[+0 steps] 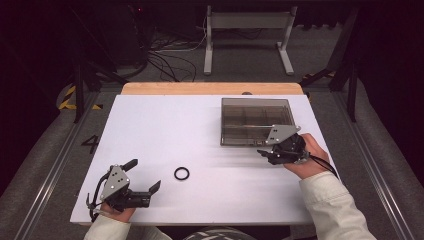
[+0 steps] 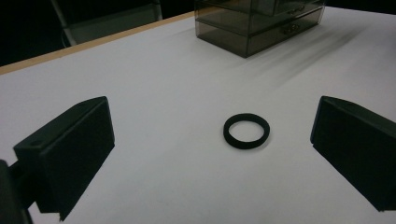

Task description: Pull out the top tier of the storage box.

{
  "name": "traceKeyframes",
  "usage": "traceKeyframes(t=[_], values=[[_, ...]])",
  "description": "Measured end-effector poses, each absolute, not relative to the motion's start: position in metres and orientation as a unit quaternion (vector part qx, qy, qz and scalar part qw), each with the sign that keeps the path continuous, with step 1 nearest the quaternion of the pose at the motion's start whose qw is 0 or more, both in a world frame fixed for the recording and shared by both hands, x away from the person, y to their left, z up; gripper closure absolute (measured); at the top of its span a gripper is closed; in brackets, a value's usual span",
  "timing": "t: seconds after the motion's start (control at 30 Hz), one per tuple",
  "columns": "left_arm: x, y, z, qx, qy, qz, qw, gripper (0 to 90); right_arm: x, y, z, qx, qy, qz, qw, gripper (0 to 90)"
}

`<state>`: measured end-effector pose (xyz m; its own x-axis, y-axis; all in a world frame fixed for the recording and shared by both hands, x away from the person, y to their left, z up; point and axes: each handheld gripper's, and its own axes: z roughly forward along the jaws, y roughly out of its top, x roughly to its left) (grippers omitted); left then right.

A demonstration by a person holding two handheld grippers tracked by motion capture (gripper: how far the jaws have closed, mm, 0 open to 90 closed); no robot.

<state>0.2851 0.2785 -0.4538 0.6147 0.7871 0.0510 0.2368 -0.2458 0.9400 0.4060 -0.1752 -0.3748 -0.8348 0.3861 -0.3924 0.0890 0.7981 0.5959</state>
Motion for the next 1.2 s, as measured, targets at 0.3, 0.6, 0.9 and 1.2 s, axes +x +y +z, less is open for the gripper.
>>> traceKeyframes(t=[0.3,0.6,0.9,1.2], values=[[0.285,0.279,-0.454,0.742,0.345,0.271,0.506,0.4,0.423,-0.173,-0.382,0.135,0.924,0.253,0.255,49.5],[0.286,0.28,-0.454,0.744,0.341,0.276,0.504,0.4,0.435,-0.169,-0.391,0.122,0.934,0.224,0.251,54.6],[0.286,0.279,-0.454,0.744,0.34,0.276,0.505,0.4,0.429,-0.17,-0.389,0.139,0.929,0.224,0.26,61.2],[0.286,0.279,-0.454,0.744,0.339,0.276,0.504,0.4,0.415,-0.169,-0.384,0.131,0.931,0.219,0.26,61.6]])
